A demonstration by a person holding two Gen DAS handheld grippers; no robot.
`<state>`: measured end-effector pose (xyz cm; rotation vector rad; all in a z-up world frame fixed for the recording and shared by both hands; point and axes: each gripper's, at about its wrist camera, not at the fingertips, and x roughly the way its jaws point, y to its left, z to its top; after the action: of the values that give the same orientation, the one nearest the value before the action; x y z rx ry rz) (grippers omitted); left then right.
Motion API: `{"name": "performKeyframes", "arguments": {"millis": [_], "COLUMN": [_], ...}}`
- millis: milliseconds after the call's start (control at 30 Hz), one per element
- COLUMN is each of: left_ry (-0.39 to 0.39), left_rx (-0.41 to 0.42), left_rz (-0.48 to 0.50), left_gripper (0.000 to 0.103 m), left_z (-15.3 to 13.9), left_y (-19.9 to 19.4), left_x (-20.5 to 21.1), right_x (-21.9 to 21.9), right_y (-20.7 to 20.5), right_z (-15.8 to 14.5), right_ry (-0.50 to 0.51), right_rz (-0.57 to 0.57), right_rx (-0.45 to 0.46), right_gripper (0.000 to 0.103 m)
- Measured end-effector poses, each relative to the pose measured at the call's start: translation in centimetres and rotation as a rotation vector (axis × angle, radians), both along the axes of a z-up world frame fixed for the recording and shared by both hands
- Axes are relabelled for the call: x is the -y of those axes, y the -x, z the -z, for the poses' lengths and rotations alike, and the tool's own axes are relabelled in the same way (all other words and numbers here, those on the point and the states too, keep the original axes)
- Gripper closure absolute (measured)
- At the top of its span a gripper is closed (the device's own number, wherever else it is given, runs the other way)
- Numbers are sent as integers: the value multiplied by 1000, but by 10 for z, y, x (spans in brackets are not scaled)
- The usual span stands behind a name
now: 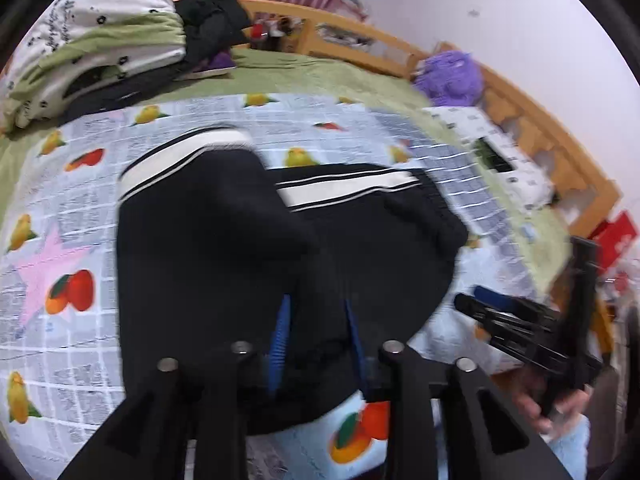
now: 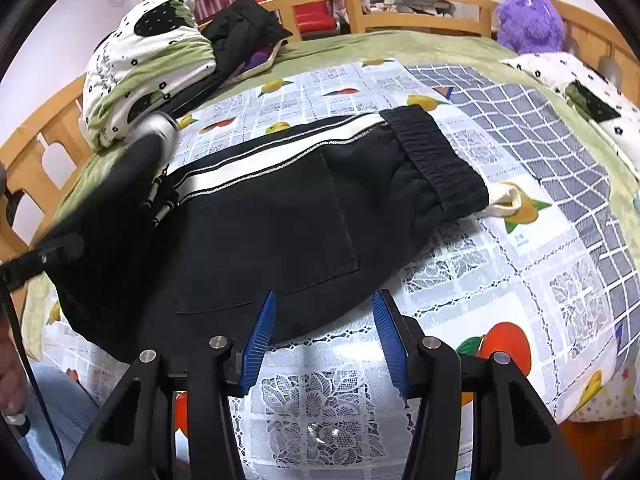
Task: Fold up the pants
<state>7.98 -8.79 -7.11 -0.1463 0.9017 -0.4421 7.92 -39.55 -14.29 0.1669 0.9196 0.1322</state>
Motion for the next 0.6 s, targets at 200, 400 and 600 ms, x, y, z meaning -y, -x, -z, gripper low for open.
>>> {"name": "performKeyframes", "arguments": {"millis": [200, 400, 600], "left_ry": [-34, -2, 0], "left_rx": [187, 221, 177], "left_rz": [-56, -121, -218], "left_gripper": [43, 43, 44], "left_z": [-18, -24, -13], "left_y": [31, 33, 22], "left_x": [-19, -64, -108], "right_x": [-10, -38, -72], "right_y": [-11, -16, -25], "right_z": [-9, -22, -26], "right_ry": [-60, -52, -26], "right_rz": [11, 21, 18], "right_rx": [22, 33, 19], "right_gripper": [53, 53, 53]}}
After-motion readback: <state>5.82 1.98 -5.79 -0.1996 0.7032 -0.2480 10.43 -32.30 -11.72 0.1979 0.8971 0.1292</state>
